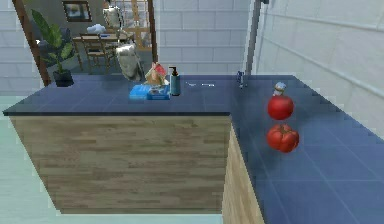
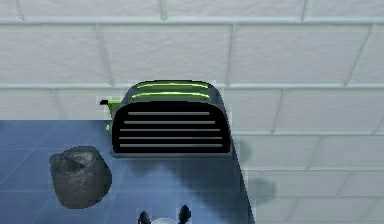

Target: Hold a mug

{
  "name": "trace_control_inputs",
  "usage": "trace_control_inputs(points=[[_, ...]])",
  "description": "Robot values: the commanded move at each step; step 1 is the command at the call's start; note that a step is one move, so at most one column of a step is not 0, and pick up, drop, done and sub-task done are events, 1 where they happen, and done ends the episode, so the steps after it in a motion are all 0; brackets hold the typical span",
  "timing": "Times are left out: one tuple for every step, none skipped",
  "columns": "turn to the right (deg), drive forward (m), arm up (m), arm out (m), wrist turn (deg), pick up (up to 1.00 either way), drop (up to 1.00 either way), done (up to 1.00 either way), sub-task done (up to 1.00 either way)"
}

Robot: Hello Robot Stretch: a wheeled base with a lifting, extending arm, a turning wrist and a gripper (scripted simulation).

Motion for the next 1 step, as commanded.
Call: trace_control_inputs(points=[[0.0, 0.0, 0.0, 0.0, 0.0, 0.0, 0.0, 1.0, 0.0]])
